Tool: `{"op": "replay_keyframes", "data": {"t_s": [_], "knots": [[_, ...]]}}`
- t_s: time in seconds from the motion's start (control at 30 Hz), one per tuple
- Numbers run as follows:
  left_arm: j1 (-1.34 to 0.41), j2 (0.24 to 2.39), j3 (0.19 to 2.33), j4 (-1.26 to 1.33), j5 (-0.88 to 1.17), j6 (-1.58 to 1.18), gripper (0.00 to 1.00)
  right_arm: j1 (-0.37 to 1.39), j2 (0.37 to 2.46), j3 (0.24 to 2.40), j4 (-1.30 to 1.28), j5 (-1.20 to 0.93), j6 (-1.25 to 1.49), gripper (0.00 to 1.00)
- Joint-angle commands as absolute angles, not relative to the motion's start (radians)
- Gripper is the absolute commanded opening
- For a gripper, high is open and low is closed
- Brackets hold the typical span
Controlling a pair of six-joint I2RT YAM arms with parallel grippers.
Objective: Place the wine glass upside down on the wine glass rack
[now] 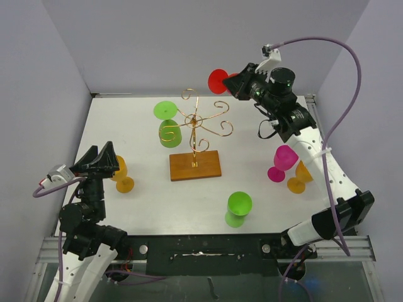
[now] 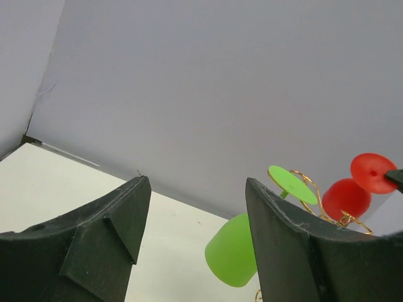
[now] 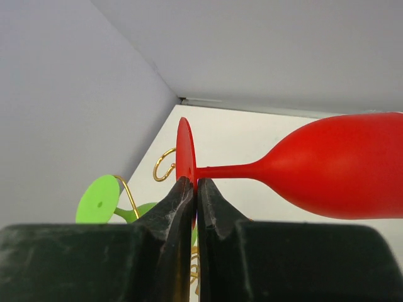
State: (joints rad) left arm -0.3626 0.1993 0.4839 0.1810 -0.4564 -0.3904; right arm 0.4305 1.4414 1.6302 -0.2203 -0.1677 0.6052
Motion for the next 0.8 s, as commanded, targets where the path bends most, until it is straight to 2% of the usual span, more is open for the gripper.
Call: {"op": "replay_keyframes", "data": {"t_s": [0.0,0.57,0.77], "knots": [[-0.352,0.195,0.495,0.181,-0.429,-0.399,0.6,0.425,1.489,1.638,-0.154,-0.337,0.66,0.0],[-0.366,0.184,0.477,0.209,-0.398,-0.388,0.6,0.422,1.525,1.613,-0.152,-0.527,0.873,0.0],[-0.377,0.18,0.479,0.201,-0.413,-0.38,0.6,0.423,1.514,1.603,-0.165,-0.535,0.915,0.0]]}}
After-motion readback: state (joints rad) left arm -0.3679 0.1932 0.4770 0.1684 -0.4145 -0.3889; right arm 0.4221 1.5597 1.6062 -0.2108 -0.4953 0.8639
